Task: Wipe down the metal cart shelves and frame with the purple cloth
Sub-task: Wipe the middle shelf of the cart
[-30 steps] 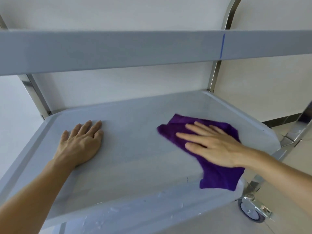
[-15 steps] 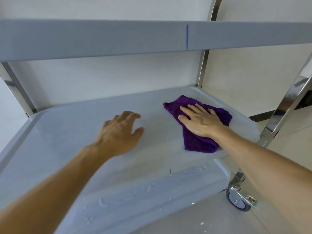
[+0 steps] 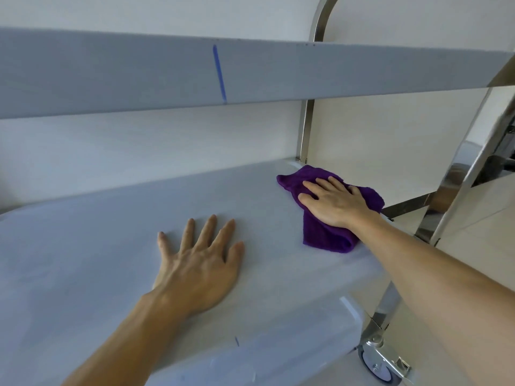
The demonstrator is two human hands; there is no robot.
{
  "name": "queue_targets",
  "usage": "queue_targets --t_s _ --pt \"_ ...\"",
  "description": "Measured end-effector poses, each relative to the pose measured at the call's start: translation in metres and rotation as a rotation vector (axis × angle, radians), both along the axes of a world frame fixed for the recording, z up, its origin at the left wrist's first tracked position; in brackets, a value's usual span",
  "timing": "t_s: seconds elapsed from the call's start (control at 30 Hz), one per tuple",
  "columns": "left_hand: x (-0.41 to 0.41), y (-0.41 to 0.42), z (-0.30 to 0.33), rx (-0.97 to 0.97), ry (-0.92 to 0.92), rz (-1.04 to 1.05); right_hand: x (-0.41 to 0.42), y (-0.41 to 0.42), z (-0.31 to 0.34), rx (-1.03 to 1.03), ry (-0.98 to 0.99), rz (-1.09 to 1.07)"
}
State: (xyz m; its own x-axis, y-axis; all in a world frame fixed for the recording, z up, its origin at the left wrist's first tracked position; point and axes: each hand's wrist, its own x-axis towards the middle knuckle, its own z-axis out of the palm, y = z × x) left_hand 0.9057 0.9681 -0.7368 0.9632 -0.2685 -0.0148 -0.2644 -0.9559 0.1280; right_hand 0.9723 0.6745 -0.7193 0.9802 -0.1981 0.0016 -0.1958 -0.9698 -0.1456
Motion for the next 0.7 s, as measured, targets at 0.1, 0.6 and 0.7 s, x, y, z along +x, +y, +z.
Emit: queue_targets --t_s 0.1,0.6,0.7 --pt "0.0 0.001 -0.001 0.007 -0.021 -0.009 0.026 -0.005 0.001 -0.011 0.008 -0.041" --pt "0.008 -0.011 0.006 0.009 -0.037 -0.02 0.114 0.107 0.009 0.022 0.029 0.409" --pt "0.008 -0.011 0.008 0.018 -0.032 -0.03 0.103 0.11 0.005 0.036 0.03 0.544"
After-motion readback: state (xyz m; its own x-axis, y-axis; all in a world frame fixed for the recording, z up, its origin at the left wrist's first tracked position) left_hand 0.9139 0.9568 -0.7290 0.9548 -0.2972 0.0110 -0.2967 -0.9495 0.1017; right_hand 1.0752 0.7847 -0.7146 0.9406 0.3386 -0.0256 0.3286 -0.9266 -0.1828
